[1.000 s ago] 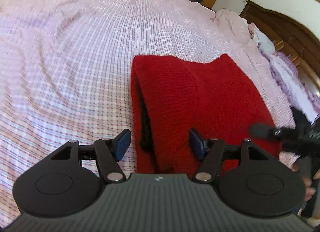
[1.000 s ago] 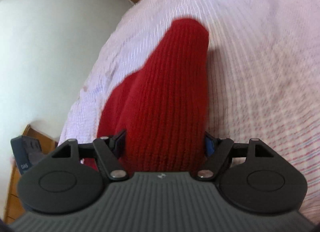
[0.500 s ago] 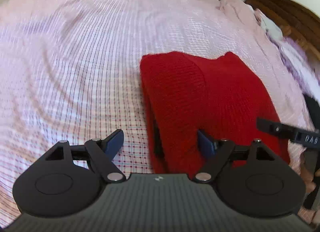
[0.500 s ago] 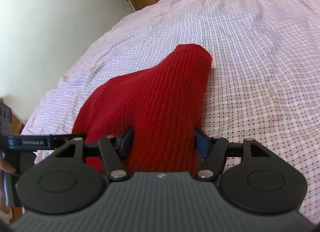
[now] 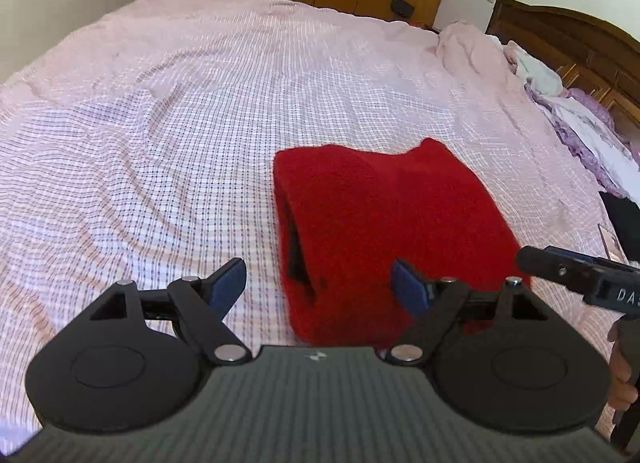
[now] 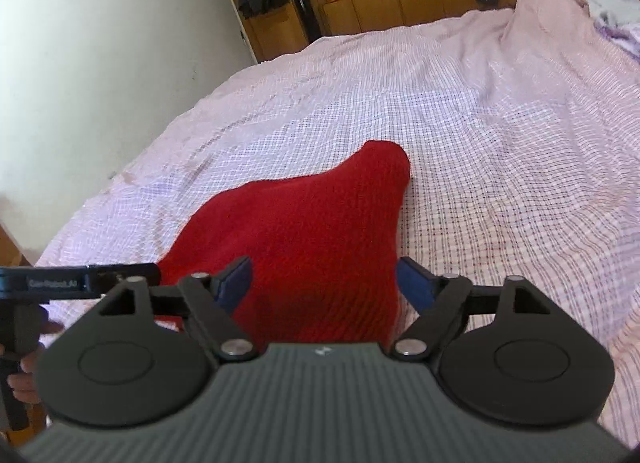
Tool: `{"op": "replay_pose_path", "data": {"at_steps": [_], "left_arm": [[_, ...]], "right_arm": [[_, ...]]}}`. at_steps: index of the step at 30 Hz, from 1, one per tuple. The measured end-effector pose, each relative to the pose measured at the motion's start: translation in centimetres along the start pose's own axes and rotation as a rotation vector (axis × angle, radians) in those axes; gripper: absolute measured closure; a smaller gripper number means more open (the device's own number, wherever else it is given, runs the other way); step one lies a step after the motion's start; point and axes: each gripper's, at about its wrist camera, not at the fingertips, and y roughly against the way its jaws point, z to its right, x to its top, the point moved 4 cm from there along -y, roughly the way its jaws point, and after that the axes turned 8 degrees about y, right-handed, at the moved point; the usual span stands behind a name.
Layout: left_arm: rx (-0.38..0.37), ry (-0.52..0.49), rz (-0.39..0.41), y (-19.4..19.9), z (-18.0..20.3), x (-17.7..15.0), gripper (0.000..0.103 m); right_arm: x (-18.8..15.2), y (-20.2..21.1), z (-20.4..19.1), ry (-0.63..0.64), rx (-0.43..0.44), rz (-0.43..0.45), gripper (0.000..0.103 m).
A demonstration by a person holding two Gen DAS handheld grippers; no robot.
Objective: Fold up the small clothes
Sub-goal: 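Open both tools and withdraw from the folded cardigan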
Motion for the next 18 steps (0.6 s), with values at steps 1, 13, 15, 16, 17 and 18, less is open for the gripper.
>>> {"op": "replay_pose_path", "data": {"at_steps": [1, 13, 15, 16, 17, 18], "left_arm": [[0.003, -0.007, 0.004, 0.5, 0.5, -0.4, 0.019], [0.111, -0.057, -0.049, 0.0, 3.9, -5.1, 0.016], [0.117, -0.041, -0.066, -0.5, 4.0, -5.6, 0.016], [0.124, -0.036, -0.073, -0.7, 4.0, -5.8, 0.016], [0.131, -0.033, -0.079, -1.0, 4.1, -6.1, 0.016], [0.139, -0.033, -0.085, -1.3, 4.0, -6.2, 0.016]], "right_arm": [[-0.3, 0.4, -0.3, 0.005, -0.004, -0.001, 0.021], [-3.4, 2.0, -1.5, 0.057, -0.063, -0.087, 0.021], [-3.9, 1.5, -1.3, 0.055, -0.074, -0.107, 0.021], [-4.1, 1.3, -1.3, 0.05, -0.074, -0.111, 0.021], [-4.4, 1.1, -1.2, 0.044, -0.072, -0.116, 0.021], [-4.6, 0.9, -1.0, 0.038, -0.069, -0.121, 0.021]]}}
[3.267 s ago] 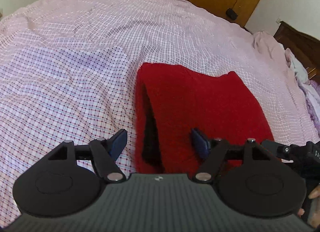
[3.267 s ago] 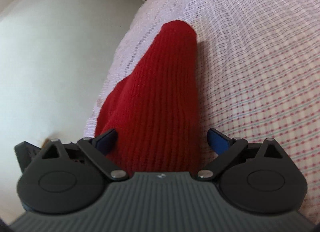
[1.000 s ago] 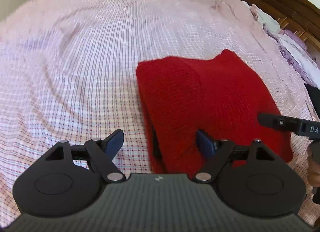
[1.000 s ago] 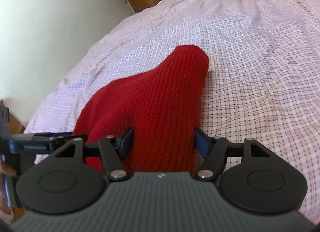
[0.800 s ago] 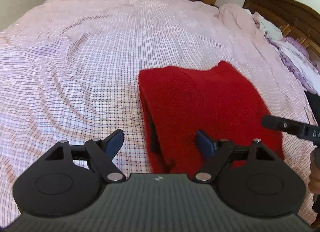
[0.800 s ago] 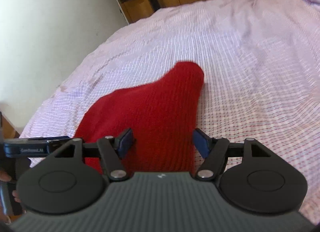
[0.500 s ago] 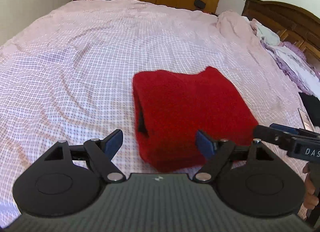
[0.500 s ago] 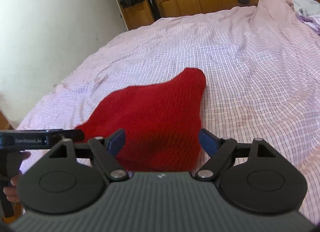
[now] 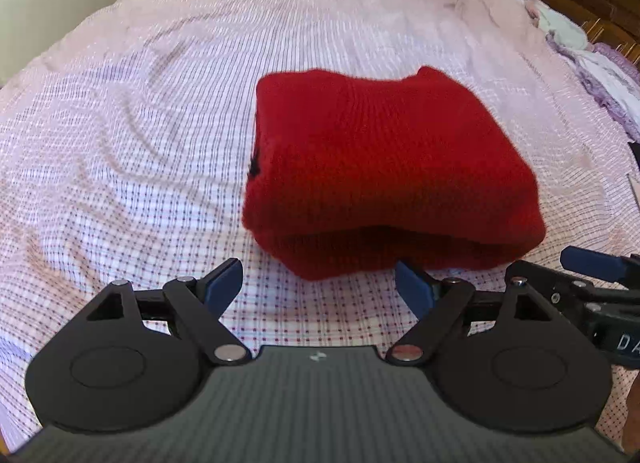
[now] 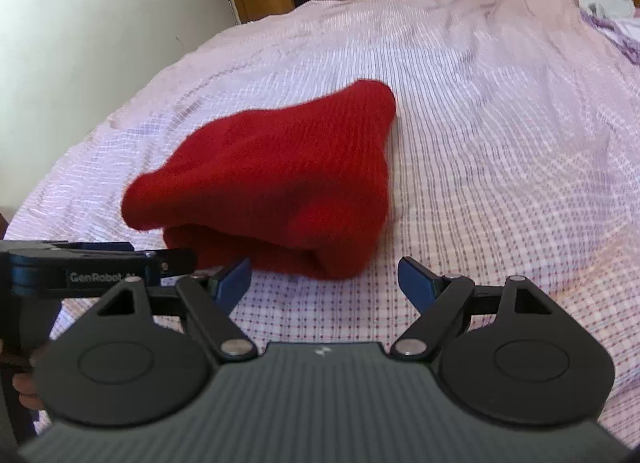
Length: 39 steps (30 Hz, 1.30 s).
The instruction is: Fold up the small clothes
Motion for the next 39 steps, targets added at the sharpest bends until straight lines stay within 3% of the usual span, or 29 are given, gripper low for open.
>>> {"op": "replay_pose_path", "data": {"at_steps": [18, 39], "left_arm": [[0.043, -0.004, -0.048, -3.3, 0.0, -0.4, 0.016], [0.049, -0.002, -0.03, -3.1, 0.1, -0.8, 0.016]], "right_arm": [[-1.2, -2.7, -0.3, -0.029, -0.018, -0.063, 0.021], [-1.4, -3.3, -0.5, -0.027, -0.019, -0.085, 0.021]]}}
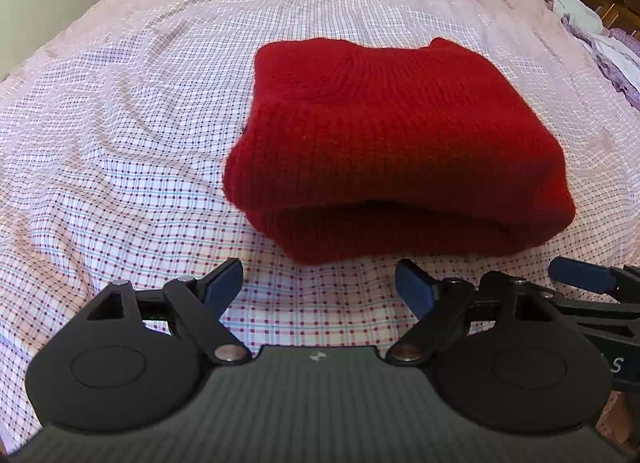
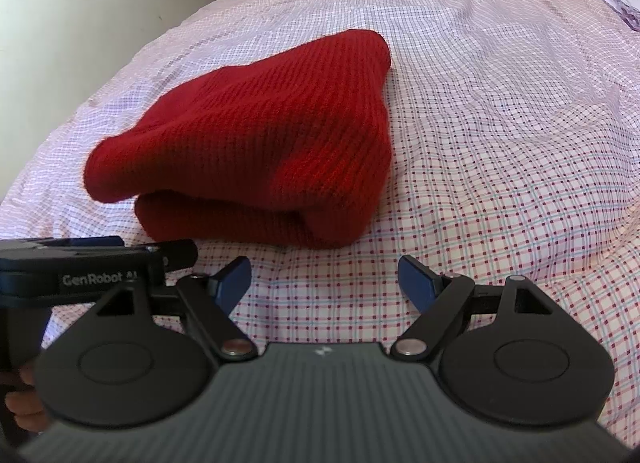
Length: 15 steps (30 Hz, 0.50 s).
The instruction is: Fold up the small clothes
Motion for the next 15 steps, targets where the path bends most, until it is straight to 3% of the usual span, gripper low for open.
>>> {"op": "replay_pose_path", "data": {"at_steps": [15], "left_arm": [[0.004, -0.003, 0.006, 0.29, 0.16, -0.25, 0.016]], "right_arm": [[0.01, 0.31, -0.22, -0.005, 0.001, 0.002, 0.021]]}}
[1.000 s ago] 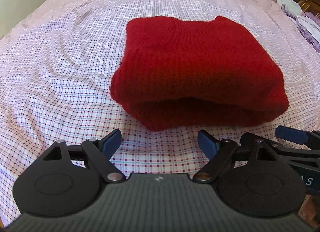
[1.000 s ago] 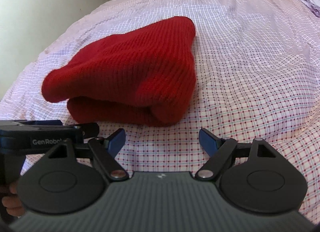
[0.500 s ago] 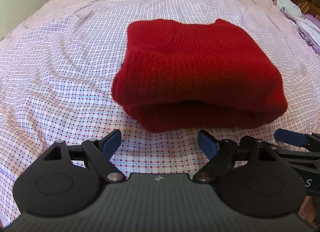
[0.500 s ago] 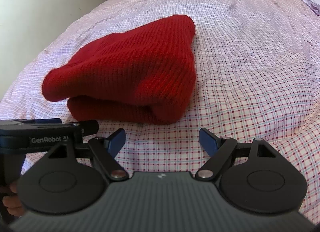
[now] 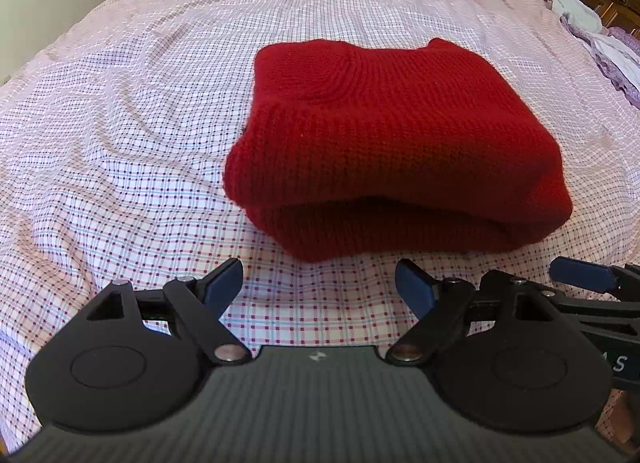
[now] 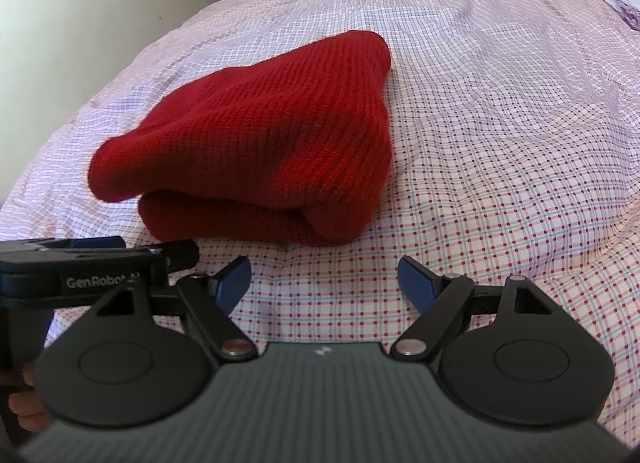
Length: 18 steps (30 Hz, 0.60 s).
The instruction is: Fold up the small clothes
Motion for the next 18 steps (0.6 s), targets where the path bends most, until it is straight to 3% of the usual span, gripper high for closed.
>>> {"op": "replay_pose_path", "data": {"at_steps": [18], "left_arm": [[0.003, -0.002, 0.004, 0.07, 0.02, -0.02, 0.016]], "right_arm": [[0.05, 0.17, -0.1, 0.002, -0.001, 0.001, 0.021]]}}
